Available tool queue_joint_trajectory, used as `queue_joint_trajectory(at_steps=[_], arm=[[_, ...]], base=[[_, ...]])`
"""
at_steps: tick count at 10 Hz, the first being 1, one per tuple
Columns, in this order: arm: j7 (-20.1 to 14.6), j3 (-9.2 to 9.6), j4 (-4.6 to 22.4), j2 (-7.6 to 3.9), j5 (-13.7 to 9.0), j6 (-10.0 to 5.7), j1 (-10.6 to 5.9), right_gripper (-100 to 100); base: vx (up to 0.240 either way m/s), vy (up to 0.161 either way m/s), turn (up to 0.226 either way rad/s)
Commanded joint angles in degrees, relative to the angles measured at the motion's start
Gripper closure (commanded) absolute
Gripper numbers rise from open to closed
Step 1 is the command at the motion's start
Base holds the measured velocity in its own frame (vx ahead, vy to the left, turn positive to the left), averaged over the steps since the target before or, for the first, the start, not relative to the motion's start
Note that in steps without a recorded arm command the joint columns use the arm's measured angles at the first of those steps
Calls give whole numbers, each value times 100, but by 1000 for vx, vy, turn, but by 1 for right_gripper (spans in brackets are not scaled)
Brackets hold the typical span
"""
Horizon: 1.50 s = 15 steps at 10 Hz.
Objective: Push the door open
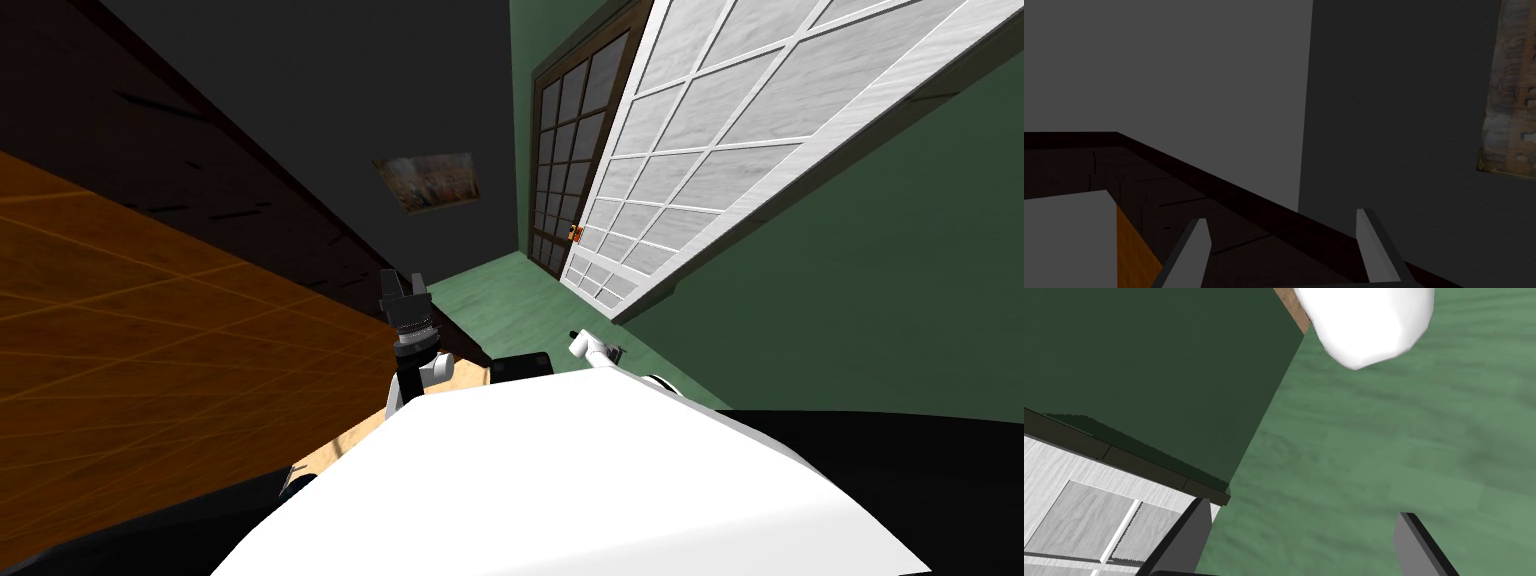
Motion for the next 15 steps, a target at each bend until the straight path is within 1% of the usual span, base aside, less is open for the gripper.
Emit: queue_joint_trajectory(at_steps=[1,2,3,7,15], arm=[[0,0,0,0,0,0,0,-100],[0,0,0,0,0,0,0,-100],[49,60,-1,6,105,-8,3,-100],[98,120,-2,13,210,-16,7,-100],[111,136,-2,14,237,-18,8,-100]], base=[[0,0,0],[0,-3,22],[-23,16,-7],[-48,43,-65],[-7,7,-3]])
